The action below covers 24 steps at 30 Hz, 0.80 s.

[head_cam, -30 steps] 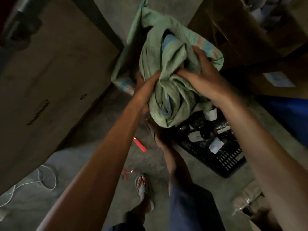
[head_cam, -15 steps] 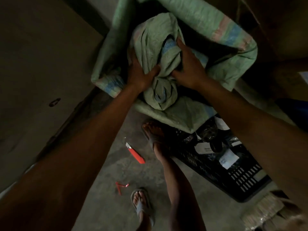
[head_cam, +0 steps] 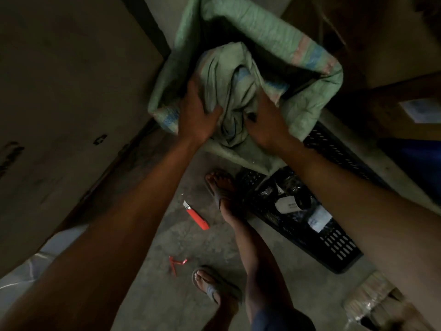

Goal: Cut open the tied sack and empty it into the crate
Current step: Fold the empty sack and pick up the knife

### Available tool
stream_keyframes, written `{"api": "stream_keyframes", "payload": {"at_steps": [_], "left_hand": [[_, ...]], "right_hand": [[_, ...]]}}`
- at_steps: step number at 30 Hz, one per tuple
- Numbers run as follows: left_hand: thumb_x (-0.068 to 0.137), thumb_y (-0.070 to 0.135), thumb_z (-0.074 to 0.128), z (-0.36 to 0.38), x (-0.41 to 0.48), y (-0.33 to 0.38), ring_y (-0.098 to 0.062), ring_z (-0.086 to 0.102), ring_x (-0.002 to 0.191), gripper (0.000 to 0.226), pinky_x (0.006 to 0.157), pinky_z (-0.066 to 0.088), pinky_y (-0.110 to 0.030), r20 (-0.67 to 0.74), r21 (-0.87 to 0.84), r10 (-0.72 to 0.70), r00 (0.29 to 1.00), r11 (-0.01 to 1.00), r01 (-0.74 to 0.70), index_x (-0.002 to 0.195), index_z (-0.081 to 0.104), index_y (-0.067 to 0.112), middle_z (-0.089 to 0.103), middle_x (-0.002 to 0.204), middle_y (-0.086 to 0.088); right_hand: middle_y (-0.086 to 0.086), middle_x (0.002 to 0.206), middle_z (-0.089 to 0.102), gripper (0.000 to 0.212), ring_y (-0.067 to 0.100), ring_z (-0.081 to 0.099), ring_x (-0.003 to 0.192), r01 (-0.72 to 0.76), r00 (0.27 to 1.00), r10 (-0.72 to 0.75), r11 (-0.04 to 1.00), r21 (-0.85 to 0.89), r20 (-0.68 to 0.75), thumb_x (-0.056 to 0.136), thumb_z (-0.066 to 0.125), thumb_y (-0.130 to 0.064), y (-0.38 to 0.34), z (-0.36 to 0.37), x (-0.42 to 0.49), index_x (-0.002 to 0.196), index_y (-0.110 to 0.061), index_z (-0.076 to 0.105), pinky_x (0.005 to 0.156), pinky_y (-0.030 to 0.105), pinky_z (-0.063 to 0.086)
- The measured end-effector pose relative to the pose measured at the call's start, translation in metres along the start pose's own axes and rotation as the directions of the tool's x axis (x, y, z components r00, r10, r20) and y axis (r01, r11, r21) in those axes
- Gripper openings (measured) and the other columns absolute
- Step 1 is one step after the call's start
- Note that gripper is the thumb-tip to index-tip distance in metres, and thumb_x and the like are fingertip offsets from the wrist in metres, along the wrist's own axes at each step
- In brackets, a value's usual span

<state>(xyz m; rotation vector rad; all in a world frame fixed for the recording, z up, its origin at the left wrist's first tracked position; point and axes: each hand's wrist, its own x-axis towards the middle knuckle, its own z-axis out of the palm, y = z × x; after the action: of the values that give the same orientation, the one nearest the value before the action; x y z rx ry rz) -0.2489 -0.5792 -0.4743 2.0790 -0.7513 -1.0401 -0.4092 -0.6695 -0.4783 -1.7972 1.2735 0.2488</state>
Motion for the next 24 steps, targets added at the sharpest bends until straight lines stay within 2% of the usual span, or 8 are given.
{"api": "stream_keyframes", "payload": {"at_steps": [3,7,9,11,15,17,20,24], "left_hand": [[0.083,0.029,0.067,-0.022,-0.058,0.012,-0.015,0.037,0.141,0.088,0.119,0.029,-0.029,-0.041,0.032,0.019,0.999,0.999,-0.018,0.156,0.026,0.001,0.041,0.158,-0.018],[0.087,0.025,0.068,-0.047,-0.145,-0.013,-0.042,0.043,0.143,0.082,0.116,0.029,-0.031,-0.099,0.11,-0.083,0.992,0.99,0.093,0.152,0.031,-0.008,0.042,0.155,-0.03],[0.089,0.019,0.072,-0.058,-0.19,-0.039,-0.041,0.038,0.147,0.081,0.121,0.028,-0.038,-0.107,0.142,-0.209,0.972,0.964,0.223,0.154,0.03,-0.006,0.038,0.158,-0.028],[0.091,0.016,0.071,-0.066,-0.237,-0.07,-0.039,0.038,0.147,0.074,0.121,0.027,-0.037,-0.134,0.142,-0.267,0.954,0.948,0.285,0.152,0.036,-0.003,0.041,0.157,-0.025],[0.092,0.017,0.069,-0.068,-0.334,-0.139,-0.035,0.034,0.149,0.068,0.121,0.026,-0.036,-0.198,0.164,-0.358,0.912,0.906,0.391,0.153,0.04,0.006,0.04,0.159,-0.018],[0.093,0.02,0.067,-0.062,-0.376,-0.179,-0.033,0.031,0.151,0.069,0.122,0.027,-0.038,-0.216,0.182,-0.416,0.883,0.872,0.455,0.155,0.037,0.011,0.035,0.163,-0.016],[0.094,0.023,0.066,-0.046,-0.425,-0.243,-0.034,0.027,0.153,0.072,0.123,0.027,-0.043,-0.217,0.187,-0.507,0.834,0.817,0.545,0.157,0.034,0.012,0.029,0.166,-0.017],[0.095,0.026,0.064,-0.008,-0.46,-0.338,-0.035,0.022,0.155,0.073,0.123,0.025,-0.044,-0.21,0.173,-0.583,0.785,0.768,0.617,0.158,0.031,0.011,0.023,0.168,-0.019]], "right_hand": [[0.023,0.156,0.034,0.081,0.039,0.035,0.143,0.089,0.996,-0.088,0.989,-0.114,0.021,0.088,0.049,-0.039,-0.023,0.005,-0.057,0.155,-0.004,0.022,0.113,0.054,0.034],[0.019,0.152,0.041,0.071,0.037,0.039,0.139,0.167,0.981,-0.138,0.96,-0.223,0.139,0.089,0.058,-0.03,-0.049,0.028,-0.134,0.152,-0.008,0.032,0.11,0.052,0.037],[0.02,0.146,0.048,0.067,0.037,0.046,0.134,0.209,0.971,-0.163,0.933,-0.292,0.174,0.088,0.06,-0.031,-0.054,0.05,-0.166,0.148,-0.008,0.039,0.106,0.05,0.042],[0.021,0.14,0.054,0.059,0.037,0.051,0.129,0.22,0.966,-0.157,0.916,-0.335,0.204,0.089,0.059,-0.03,-0.057,0.079,-0.196,0.142,-0.006,0.046,0.105,0.046,0.044],[0.021,0.14,0.056,0.066,0.036,0.046,0.135,0.312,0.932,-0.177,0.835,-0.453,0.316,0.079,0.053,-0.037,-0.039,0.155,-0.242,0.137,-0.006,0.051,0.117,0.043,0.03],[0.023,0.142,0.053,0.065,0.036,0.042,0.139,0.31,0.927,-0.145,0.815,-0.49,0.346,0.081,0.056,-0.038,-0.026,0.192,-0.258,0.137,-0.006,0.052,0.12,0.043,0.024],[0.015,0.136,0.06,0.056,0.03,0.052,0.131,0.288,0.917,-0.064,0.789,-0.543,0.393,0.088,0.059,-0.036,0.004,0.249,-0.271,0.138,-0.012,0.051,0.106,0.041,0.042],[0.017,0.131,0.061,0.056,0.035,0.056,0.124,0.287,0.904,0.008,0.731,-0.62,0.427,0.087,0.063,-0.035,0.054,0.329,-0.258,0.135,-0.01,0.052,0.096,0.043,0.047]]}}
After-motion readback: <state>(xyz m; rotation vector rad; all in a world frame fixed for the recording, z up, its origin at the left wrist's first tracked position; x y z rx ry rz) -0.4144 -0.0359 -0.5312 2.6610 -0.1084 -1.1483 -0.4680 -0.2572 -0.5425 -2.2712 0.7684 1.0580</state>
